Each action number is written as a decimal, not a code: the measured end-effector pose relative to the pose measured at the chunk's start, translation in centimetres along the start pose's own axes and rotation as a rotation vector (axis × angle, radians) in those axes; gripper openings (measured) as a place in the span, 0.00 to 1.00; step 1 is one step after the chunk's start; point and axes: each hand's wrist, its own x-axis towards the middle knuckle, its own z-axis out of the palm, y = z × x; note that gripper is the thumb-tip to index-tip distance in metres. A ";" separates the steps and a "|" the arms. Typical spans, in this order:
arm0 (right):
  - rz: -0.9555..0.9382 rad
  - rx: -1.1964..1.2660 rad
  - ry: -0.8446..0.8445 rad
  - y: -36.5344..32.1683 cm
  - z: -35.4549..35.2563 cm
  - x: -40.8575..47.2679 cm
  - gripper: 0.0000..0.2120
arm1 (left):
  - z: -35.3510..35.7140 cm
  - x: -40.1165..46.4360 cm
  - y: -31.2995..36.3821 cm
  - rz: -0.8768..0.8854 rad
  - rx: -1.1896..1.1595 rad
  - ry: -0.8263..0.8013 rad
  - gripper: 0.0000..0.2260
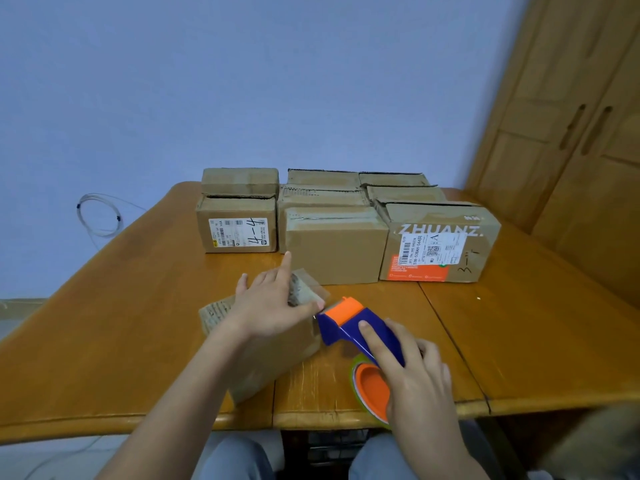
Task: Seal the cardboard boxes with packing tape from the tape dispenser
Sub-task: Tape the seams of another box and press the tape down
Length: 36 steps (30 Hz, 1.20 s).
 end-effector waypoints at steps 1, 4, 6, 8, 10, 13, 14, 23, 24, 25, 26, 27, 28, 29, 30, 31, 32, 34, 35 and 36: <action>0.005 -0.002 -0.004 -0.1 -0.1 -0.1 0.59 | 0.0 0.0 0.0 0.002 -0.001 0.003 0.44; 0.025 0.000 -0.020 -0.5 -0.1 -0.4 0.60 | 0.0 0.0 0.0 0.000 -0.010 0.009 0.44; 0.035 0.000 -0.032 -0.6 -0.3 -0.5 0.60 | 0.1 0.0 0.1 -0.006 -0.010 0.014 0.45; 0.042 0.002 -0.047 -0.7 -0.6 -0.6 0.60 | 0.1 0.1 0.0 -0.012 -0.001 0.020 0.45; 0.051 -0.010 -0.060 -0.9 -1.0 -0.7 0.59 | 0.2 0.2 0.1 -0.022 0.009 0.026 0.46; 0.068 -0.031 -0.086 -1.1 -1.4 -1.1 0.57 | 0.2 0.1 0.1 -0.025 0.010 0.029 0.46; 0.075 -0.024 -0.085 -1.1 -1.6 -1.2 0.57 | 0.2 0.1 0.2 -0.022 0.008 0.029 0.46; 0.128 -0.033 -0.174 -1.3 -2.7 -1.7 0.56 | -0.1 -0.2 0.3 -0.012 -0.008 0.015 0.44; 0.137 -0.022 -0.181 -1.4 -2.8 -1.9 0.55 | -0.1 -0.3 0.4 -0.012 -0.005 0.014 0.44; 0.139 -0.005 -0.212 -1.7 -3.2 -2.0 0.54 | -0.2 -0.4 0.4 -0.013 -0.005 0.015 0.43; 0.132 -0.007 -0.245 -2.1 -4.0 -1.8 0.53 | -0.3 -0.5 0.5 -0.015 -0.008 0.015 0.43; 0.138 0.008 -0.271 -2.3 -4.6 -1.8 0.52 | -0.3 -0.7 0.7 -0.016 -0.012 0.012 0.43; 0.142 0.007 -0.279 -2.4 -4.8 -2.1 0.49 | -0.4 -0.8 0.8 -0.013 -0.012 0.008 0.43; 0.144 0.004 -0.294 -2.4 -5.2 -2.2 0.48 | -0.5 -0.8 0.9 -0.008 -0.009 0.006 0.43; 0.157 -0.031 -0.334 -2.5 -5.3 -2.3 0.50 | -0.5 -0.8 1.0 -0.005 -0.002 0.004 0.43; 0.168 -0.043 -0.346 -2.4 -5.3 -2.4 0.52 | -0.6 -0.8 1.0 -0.006 0.005 -0.004 0.43; 0.161 -0.066 -0.337 -2.4 -5.2 -2.8 0.53 | -0.6 -0.8 1.0 -0.008 0.008 -0.016 0.43; 0.115 -0.094 -0.394 -2.8 -5.4 -2.5 0.49 | -0.6 -0.7 0.9 -0.007 0.012 -0.031 0.43; 0.105 -0.076 -0.357 -2.9 -5.5 -2.2 0.46 | -0.6 -0.7 0.8 -0.004 0.013 -0.032 0.42; 0.091 -0.065 -0.350 -3.2 -5.4 -2.1 0.44 | -0.6 -0.7 0.6 0.000 0.009 -0.030 0.42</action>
